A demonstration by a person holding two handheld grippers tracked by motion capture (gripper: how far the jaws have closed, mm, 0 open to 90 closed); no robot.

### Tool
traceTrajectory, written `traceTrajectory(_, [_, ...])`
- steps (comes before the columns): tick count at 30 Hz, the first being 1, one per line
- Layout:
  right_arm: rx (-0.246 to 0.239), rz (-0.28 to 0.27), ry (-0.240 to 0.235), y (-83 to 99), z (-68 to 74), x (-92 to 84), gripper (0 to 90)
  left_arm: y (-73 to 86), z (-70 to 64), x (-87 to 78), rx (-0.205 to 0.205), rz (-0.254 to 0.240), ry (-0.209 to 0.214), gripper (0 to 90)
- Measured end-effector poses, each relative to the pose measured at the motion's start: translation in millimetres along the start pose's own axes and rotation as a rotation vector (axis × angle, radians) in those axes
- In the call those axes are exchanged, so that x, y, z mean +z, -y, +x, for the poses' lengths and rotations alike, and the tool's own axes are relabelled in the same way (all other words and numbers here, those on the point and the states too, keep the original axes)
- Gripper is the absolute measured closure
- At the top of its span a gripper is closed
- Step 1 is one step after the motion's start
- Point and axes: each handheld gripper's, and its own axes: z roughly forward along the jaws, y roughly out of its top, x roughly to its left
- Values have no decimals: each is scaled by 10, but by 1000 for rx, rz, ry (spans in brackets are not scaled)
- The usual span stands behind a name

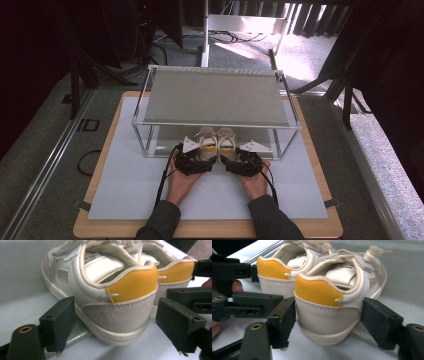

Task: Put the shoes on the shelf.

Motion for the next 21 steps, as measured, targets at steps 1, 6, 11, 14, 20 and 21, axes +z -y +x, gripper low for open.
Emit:
traceTrajectory(1, [0,0,-2,0,-4,1,293,-9,3,-5,-4,2,-5,179])
traceTrajectory(6, [-13,-1,3,-10,2,2,302,-35,17,-6,-8,9,-3,224])
traceTrajectory(11, [-8,-10,11,-33,-12,15,310,-63,31,13,-14,2,-1,226])
traceTrajectory(14, [-6,-11,17,-71,-26,31,314,-104,61,43,-18,-6,2,227])
traceTrajectory(20, [-7,-12,27,-117,-79,96,315,-150,102,122,-28,-6,-7,231])
traceTrajectory(21, [-12,-12,29,-123,-85,105,316,-150,102,122,-28,-6,-7,231])
